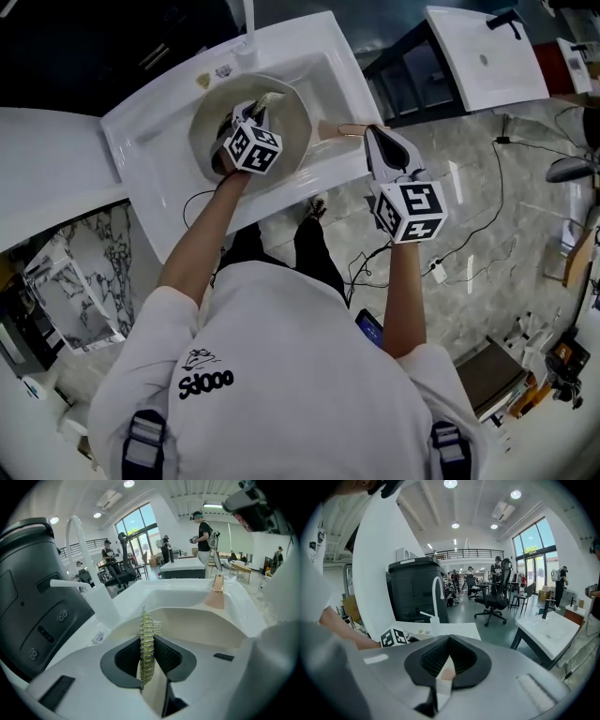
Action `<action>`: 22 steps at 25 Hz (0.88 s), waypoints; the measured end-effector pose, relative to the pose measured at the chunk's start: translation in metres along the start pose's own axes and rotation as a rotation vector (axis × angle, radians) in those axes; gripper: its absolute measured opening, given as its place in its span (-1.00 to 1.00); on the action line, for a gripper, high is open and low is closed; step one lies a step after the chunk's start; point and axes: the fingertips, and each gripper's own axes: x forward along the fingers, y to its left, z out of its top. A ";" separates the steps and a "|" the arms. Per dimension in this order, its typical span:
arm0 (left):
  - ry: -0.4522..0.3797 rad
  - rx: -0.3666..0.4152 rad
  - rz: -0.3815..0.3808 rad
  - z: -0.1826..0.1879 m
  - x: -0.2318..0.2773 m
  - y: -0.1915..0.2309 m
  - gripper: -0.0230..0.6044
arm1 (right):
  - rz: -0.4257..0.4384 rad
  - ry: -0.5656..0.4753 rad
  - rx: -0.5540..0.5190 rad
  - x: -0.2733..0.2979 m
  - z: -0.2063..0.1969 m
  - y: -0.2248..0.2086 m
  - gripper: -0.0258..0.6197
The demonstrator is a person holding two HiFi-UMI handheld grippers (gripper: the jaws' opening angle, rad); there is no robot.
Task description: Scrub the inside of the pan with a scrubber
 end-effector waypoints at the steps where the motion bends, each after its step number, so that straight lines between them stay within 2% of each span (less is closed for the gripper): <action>1: 0.004 0.008 -0.013 -0.002 0.001 -0.006 -0.69 | 0.002 0.003 0.001 0.002 0.000 -0.002 -0.89; 7: 0.007 0.044 -0.058 -0.005 0.000 -0.026 -0.69 | 0.010 0.009 0.001 0.009 0.001 -0.009 -0.89; 15: 0.012 0.028 -0.165 -0.007 -0.001 -0.044 -0.70 | 0.016 0.008 0.006 0.017 0.005 -0.008 -0.89; 22: 0.007 0.006 -0.286 -0.007 -0.002 -0.065 -0.72 | 0.016 0.017 0.015 0.015 0.000 -0.006 -0.89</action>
